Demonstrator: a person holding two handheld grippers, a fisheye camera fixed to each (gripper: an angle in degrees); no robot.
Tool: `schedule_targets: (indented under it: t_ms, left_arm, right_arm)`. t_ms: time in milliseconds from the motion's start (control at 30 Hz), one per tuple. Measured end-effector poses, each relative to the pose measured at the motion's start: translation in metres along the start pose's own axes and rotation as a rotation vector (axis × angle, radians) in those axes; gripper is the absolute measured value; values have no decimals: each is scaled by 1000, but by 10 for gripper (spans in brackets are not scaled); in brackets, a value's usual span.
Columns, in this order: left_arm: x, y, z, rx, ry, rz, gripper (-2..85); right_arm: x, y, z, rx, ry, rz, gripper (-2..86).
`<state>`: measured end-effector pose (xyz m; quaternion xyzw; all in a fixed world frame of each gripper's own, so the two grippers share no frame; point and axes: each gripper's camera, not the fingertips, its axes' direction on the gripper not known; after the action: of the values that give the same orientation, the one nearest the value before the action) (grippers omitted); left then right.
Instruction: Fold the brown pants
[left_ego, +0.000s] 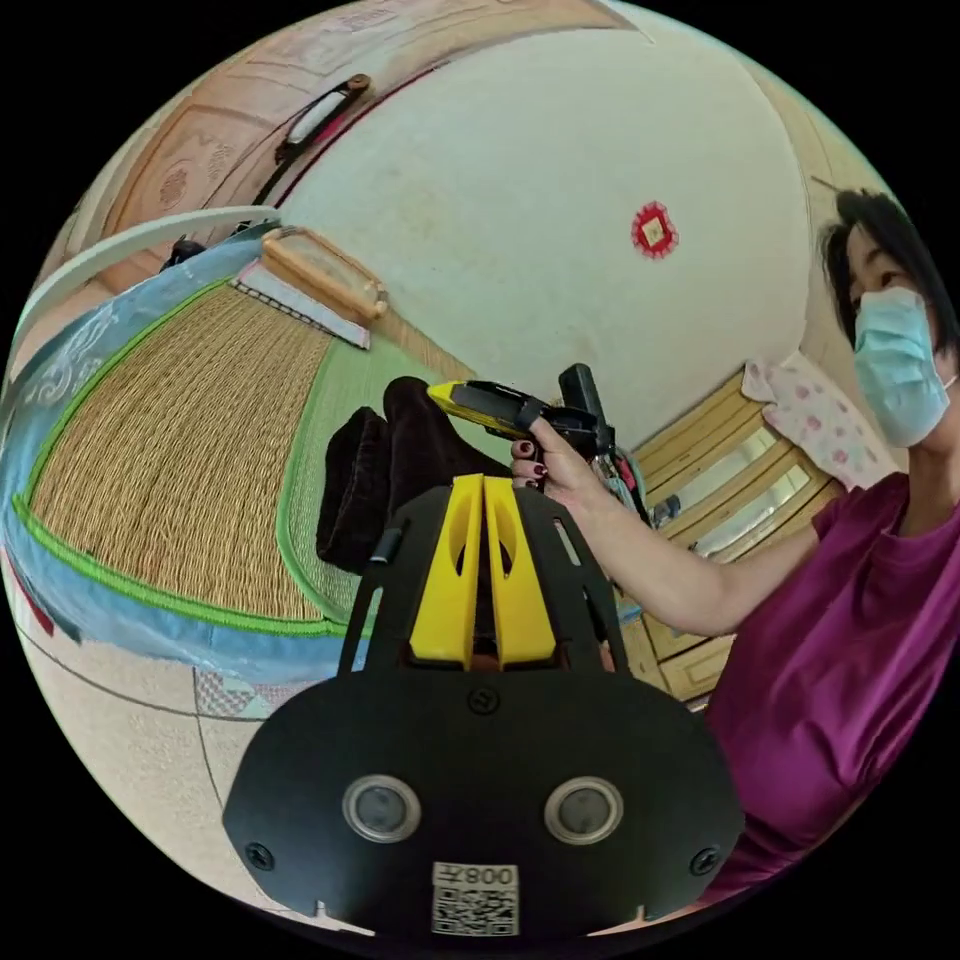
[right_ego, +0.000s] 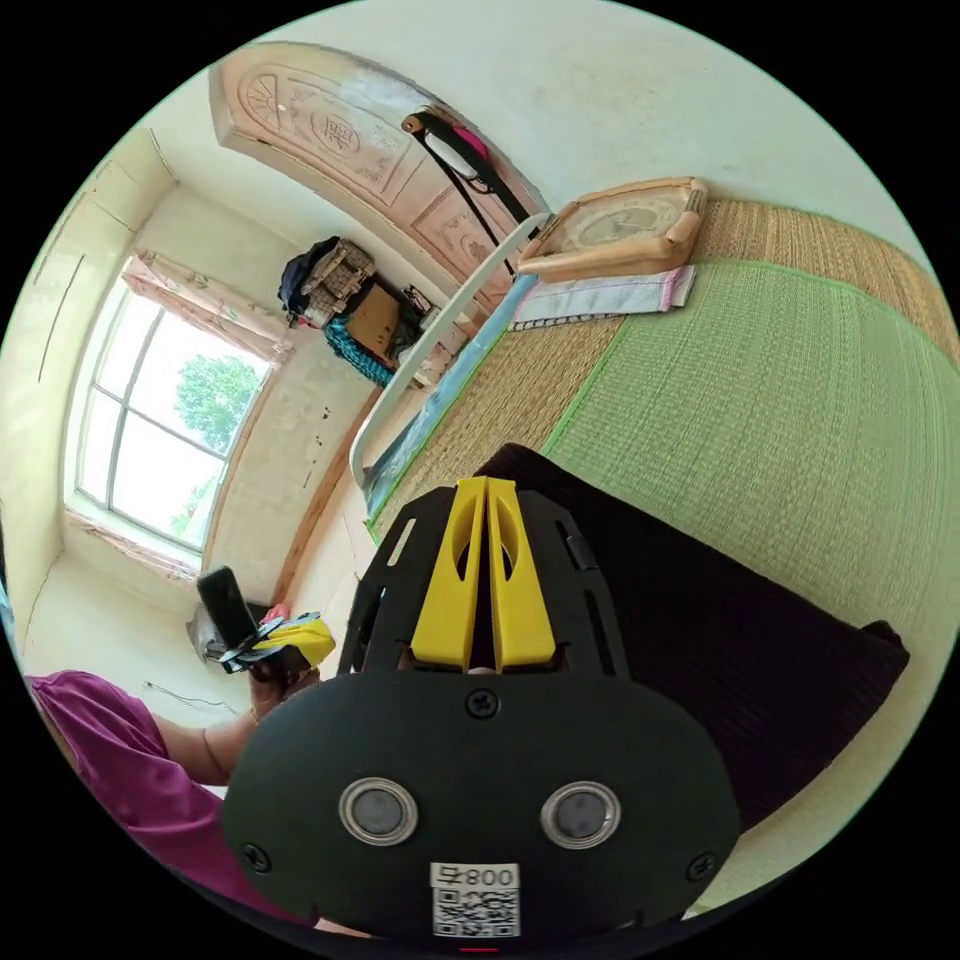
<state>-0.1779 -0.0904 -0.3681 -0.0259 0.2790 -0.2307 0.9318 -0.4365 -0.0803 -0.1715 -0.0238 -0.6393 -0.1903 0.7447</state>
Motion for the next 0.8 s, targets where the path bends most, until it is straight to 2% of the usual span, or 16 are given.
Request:
schedule_targets:
  t_ms: [133, 267, 500, 600, 667, 800]
  left_arm:
    - [-1, 4, 23, -121, -304, 8, 1]
    - [-9, 7, 22, -111, -269, -45, 0]
    - [7, 3, 28, -136, -302, 14, 1]
    - [15, 2, 32, -132, -346, 30, 0]
    - [19, 2, 35, -139, -377, 48, 0]
    - [21, -2, 35, -161, -331, 28, 0]
  right_arm:
    - [-20, -22, 36, -96, 71, -103, 0]
    - [-37, -28, 53, -112, 112, -196, 1]
    - [-53, -47, 46, -131, 145, -255, 1]
    - [-47, -59, 59, -162, 144, -230, 1]
    - [-31, -69, 63, -177, 58, -141, 1]
    - [-22, -72, 47, -178, -14, -101, 1]
